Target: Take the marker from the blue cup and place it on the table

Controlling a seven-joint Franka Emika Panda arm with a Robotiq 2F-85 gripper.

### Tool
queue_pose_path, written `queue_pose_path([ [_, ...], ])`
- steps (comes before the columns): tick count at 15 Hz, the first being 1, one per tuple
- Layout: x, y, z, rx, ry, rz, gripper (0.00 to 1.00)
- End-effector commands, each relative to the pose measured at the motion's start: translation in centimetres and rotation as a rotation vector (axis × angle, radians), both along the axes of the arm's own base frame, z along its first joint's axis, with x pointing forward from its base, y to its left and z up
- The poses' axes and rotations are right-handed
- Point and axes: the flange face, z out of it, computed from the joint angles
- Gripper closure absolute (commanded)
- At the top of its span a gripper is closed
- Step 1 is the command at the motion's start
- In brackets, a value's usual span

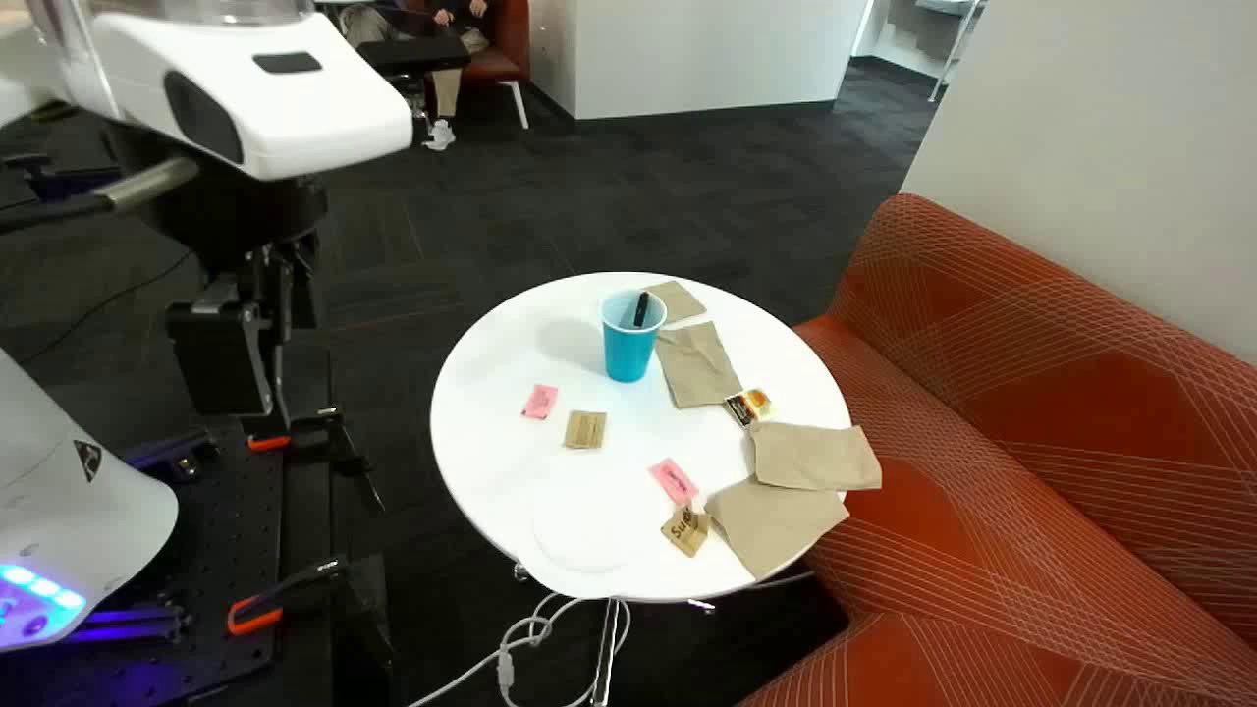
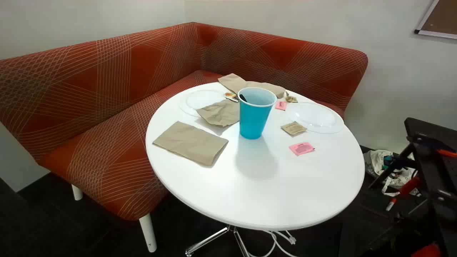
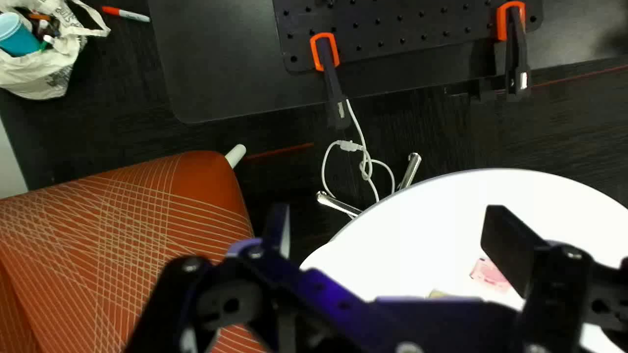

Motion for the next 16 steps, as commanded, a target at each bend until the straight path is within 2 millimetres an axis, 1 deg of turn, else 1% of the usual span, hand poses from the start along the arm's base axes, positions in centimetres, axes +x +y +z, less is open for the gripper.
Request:
queue_pose_path([
  [1, 0.0, 0.0, 0.0, 0.0, 0.0, 0.0, 0.0],
  [6, 0.0, 0.0, 0.0, 0.0, 0.0, 0.0, 0.0],
  [7, 0.5, 0.2, 0.1, 0.0, -0.008, 0.012, 0.0],
  [9, 2.2, 1.2, 0.3, -0.015, -0.039, 0.043, 0.0],
  [12, 5.5, 3.6, 0.6, -0.037, -0.105, 0.13, 0.0],
  [16, 11.1, 8.3, 0.2, -0.072, -0.202, 0.268, 0.0],
])
